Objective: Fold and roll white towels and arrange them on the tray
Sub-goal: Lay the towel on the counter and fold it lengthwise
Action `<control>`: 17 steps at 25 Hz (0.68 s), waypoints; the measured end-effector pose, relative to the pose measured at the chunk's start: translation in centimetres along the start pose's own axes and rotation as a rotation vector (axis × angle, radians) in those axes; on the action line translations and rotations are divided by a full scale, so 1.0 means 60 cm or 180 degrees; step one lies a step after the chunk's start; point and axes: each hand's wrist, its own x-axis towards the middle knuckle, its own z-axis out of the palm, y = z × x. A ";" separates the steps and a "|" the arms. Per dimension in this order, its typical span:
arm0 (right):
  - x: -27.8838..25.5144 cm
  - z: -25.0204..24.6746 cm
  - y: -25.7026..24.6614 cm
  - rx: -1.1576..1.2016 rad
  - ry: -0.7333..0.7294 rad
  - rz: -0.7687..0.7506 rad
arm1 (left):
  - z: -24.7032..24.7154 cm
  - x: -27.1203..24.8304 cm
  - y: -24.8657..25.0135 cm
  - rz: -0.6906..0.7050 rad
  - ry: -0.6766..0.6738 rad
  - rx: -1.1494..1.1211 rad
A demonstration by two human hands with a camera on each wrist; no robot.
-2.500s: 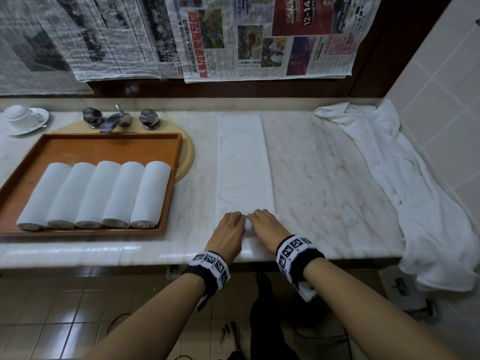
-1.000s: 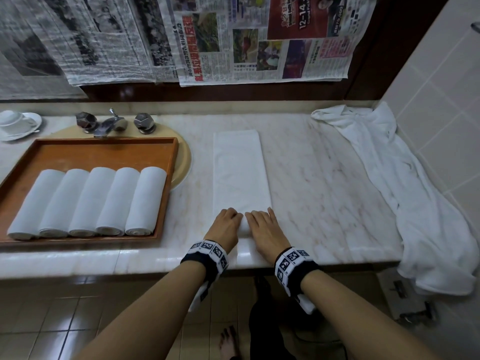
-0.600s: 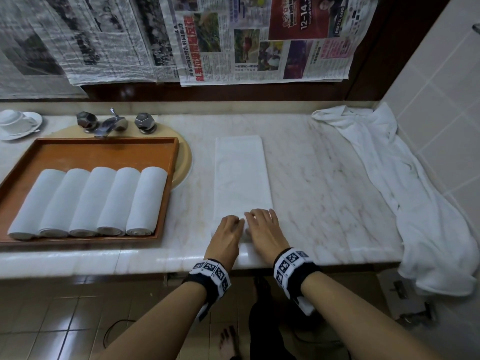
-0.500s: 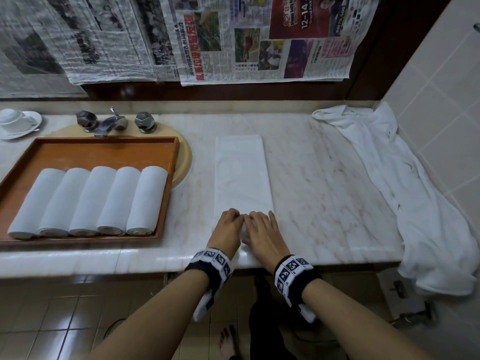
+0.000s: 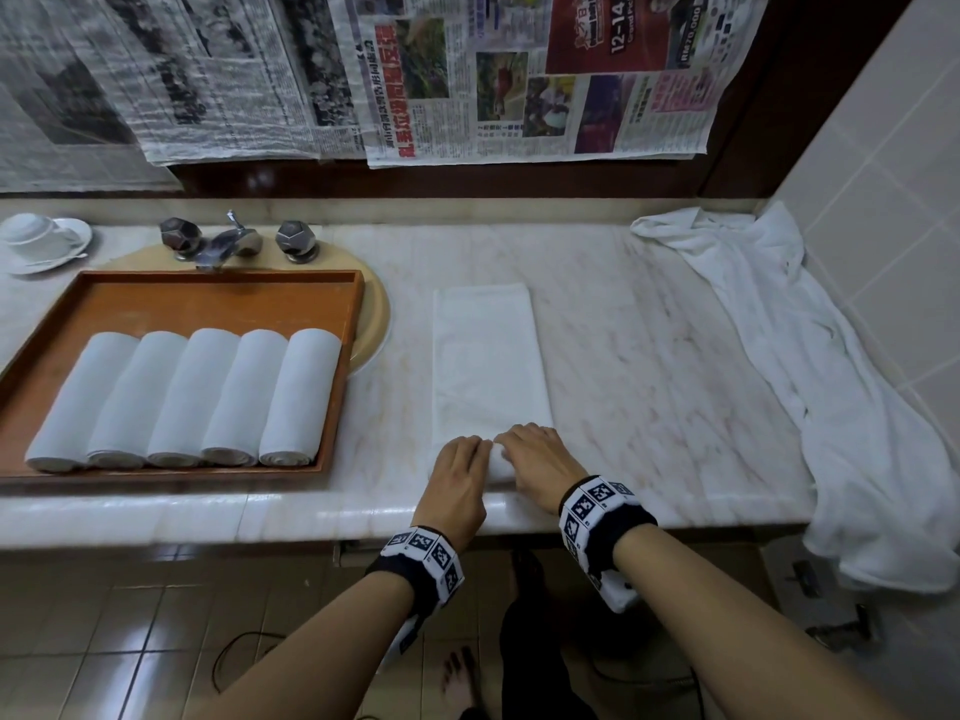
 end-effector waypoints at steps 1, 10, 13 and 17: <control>-0.005 0.004 -0.002 -0.0033 0.0102 -0.0048 | -0.003 0.005 0.000 -0.0001 -0.0074 0.0026; 0.005 -0.007 0.005 -0.0131 -0.0055 0.0026 | -0.028 0.022 -0.002 -0.0021 -0.0192 0.0136; 0.009 -0.008 0.000 -0.0050 -0.0113 0.0133 | -0.016 0.000 -0.013 0.0322 -0.0054 0.0103; -0.013 0.028 -0.018 -0.0387 0.0555 0.0385 | -0.032 0.046 -0.009 0.0146 -0.0259 0.0277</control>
